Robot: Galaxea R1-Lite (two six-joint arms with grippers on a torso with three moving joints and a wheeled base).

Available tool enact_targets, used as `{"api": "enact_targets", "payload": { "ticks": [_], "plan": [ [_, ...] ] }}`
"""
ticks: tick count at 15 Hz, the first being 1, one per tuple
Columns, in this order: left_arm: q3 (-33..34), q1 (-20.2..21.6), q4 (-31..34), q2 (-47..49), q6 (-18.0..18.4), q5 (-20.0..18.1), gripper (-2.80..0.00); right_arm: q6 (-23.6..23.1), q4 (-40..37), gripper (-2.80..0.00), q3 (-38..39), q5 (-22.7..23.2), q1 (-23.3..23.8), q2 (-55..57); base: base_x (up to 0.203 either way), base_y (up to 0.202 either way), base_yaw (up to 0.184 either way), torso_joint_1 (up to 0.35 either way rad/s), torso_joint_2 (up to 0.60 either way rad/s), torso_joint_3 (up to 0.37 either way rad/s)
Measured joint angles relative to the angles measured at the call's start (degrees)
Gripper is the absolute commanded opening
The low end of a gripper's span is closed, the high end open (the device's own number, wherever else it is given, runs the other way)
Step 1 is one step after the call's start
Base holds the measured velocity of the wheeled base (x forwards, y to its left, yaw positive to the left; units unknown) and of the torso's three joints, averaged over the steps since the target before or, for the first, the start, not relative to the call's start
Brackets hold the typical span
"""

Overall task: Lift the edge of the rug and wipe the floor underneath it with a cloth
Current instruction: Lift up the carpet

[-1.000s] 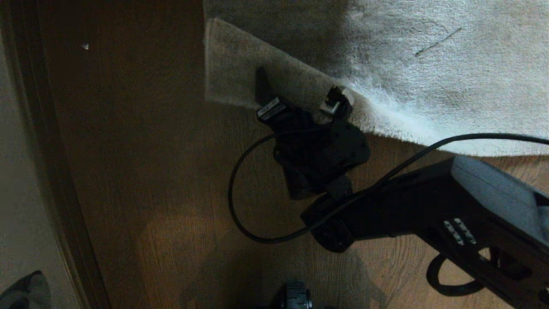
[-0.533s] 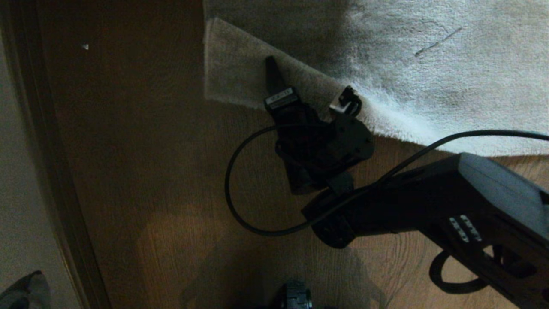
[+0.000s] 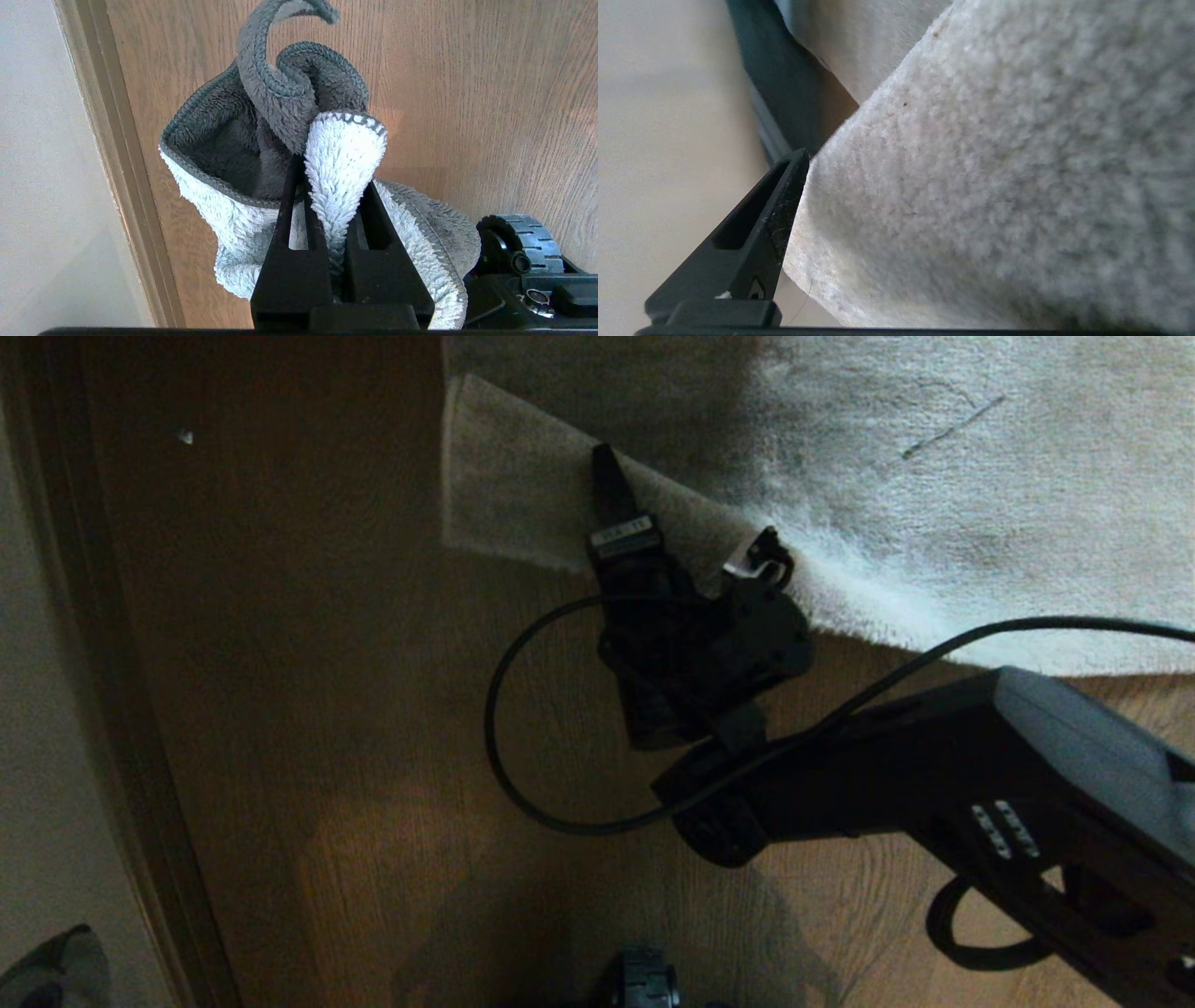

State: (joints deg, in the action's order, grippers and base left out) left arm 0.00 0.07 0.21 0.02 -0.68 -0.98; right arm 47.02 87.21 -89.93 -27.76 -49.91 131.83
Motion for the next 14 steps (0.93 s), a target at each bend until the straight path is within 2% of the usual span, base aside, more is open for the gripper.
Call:
{"api": "enact_targets", "payload": {
  "ticks": [5, 14],
  "plan": [
    [0.0, 0.0, 0.0, 0.0, 0.0, 0.0, -2.80, 1.8, 0.0, 0.00, -6.5, 0.3, -1.3, 2.9, 0.000, 0.000, 0.000, 0.000, 0.00, 0.000],
    [0.0, 0.0, 0.0, 0.0, 0.0, 0.0, -2.80, 2.3, 0.0, 0.00, -13.9, 0.3, -4.5, 7.8, 0.000, 0.000, 0.000, 0.000, 0.00, 0.000]
  ]
}}
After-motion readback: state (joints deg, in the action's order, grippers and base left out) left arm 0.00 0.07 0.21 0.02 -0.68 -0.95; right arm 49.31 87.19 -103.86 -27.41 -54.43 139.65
